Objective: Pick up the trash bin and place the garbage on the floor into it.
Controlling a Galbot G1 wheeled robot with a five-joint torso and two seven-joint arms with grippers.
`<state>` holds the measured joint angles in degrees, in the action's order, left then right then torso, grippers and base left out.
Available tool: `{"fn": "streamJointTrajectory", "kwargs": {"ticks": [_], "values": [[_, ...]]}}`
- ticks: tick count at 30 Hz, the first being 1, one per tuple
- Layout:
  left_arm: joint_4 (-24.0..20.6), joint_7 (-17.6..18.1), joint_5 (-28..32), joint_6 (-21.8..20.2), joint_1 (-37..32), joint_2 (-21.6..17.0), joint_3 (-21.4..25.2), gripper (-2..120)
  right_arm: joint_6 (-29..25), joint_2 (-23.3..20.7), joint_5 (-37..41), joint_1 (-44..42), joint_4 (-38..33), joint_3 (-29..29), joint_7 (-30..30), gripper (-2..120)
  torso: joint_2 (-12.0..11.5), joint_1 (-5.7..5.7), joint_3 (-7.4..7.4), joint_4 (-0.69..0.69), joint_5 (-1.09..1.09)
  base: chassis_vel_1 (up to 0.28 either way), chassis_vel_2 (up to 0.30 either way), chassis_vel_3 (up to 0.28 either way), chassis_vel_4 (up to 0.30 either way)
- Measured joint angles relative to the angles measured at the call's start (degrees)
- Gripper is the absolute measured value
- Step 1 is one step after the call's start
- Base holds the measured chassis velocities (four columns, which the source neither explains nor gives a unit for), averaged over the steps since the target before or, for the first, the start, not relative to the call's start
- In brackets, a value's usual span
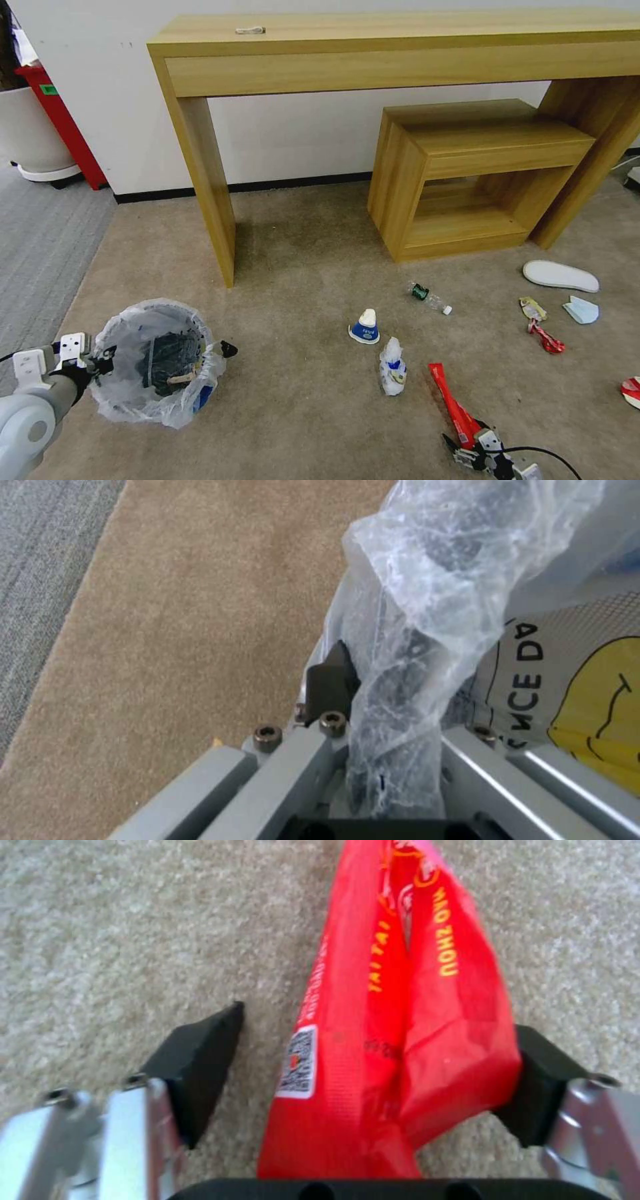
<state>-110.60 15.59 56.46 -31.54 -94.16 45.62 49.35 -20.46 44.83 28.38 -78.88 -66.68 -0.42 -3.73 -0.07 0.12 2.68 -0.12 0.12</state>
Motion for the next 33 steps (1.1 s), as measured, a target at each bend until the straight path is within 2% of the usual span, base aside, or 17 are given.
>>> {"fn": "streamJointTrajectory", "kwargs": {"ticks": [5,6,7,9,10,12,14,16,18,20,22,33], "values": [[0.0,0.0,-0.1,0.0,0.0,0.1,-0.1,0,-0.3,0.0,-0.2,-0.2,-0.2,0.6,0.1,66,0.0,0.0,0.0,0.03,0.02,0.0,0.0,0.0,0.0],[0.0,0.0,-0.2,0.1,0.0,0.2,-0.1,0,-0.3,-0.1,-0.2,-0.3,-0.5,0.9,0.4,58,0.0,-0.01,0.0,0.03,0.01,0.0,0.0,0.0,0.0],[0.0,0.0,-0.3,0.1,0.0,0.3,-0.1,0,-0.3,-0.3,-0.2,-0.4,-0.7,1.1,0.6,54,0.0,0.0,0.0,0.02,0.01,0.0,0.0,0.0,0.0],[0.0,0.0,-0.3,0.1,0.0,0.3,-0.1,0,-0.3,-0.3,-0.2,-0.4,-0.8,1.1,0.6,53,0.0,-0.01,0.0,0.02,0.01,0.0,0.0,0.0,0.0],[0.1,0.0,-0.4,0.1,-0.2,0.4,-0.1,0,-0.4,-0.5,-0.3,-0.6,-1.1,1.4,0.7,44,0.0,-0.01,0.0,0.02,0.01,0.0,0.0,0.0,0.0],[0.1,0.0,-0.5,0.1,-0.3,0.5,-0.1,0,-0.4,-0.6,-0.3,-0.7,-1.2,1.6,0.7,41,0.0,0.0,0.0,0.02,0.01,0.0,0.0,0.0,0.0],[0.1,0.0,-0.7,0.2,-0.5,0.5,0.0,0,-0.5,-0.7,-0.4,-1.0,-1.8,2.1,0.8,30,0.0,-0.01,0.0,0.02,0.0,0.0,0.0,0.0,0.0],[0.1,0.0,-0.7,0.2,-0.6,0.6,0.1,0,-0.5,-0.8,-0.5,-1.1,-2.0,2.3,1.0,27,0.0,-0.01,0.0,0.02,0.0,0.0,0.0,0.0,0.0],[0.1,-0.1,-0.8,0.3,-0.7,0.7,0.2,0,-0.4,-1.0,-0.6,-1.5,-3.0,2.8,1.3,15,0.0,0.0,0.0,0.02,0.0,0.0,0.0,0.0,0.0],[0.1,-0.1,-0.8,0.4,-0.7,0.7,0.2,0,-0.4,-1.1,-0.7,-1.7,-3.3,3.0,1.3,12,0.0,-0.01,0.0,0.02,0.0,0.0,0.0,0.0,0.0],[-0.1,-0.1,-0.8,0.4,-0.8,0.7,0.3,0,-0.4,-1.2,-0.7,-2.0,-3.6,3.3,1.4,2,0.0,0.0,0.0,0.02,0.0,0.0,0.0,0.0,0.0],[-0.7,-0.2,-1.5,0.3,-1.4,1.3,0.1,0,-2.5,-0.9,-1.4,-2.2,-4.1,4.1,0.0,0,0.0,-0.01,0.0,0.02,0.0,0.0,0.0,0.0,0.0]]}}
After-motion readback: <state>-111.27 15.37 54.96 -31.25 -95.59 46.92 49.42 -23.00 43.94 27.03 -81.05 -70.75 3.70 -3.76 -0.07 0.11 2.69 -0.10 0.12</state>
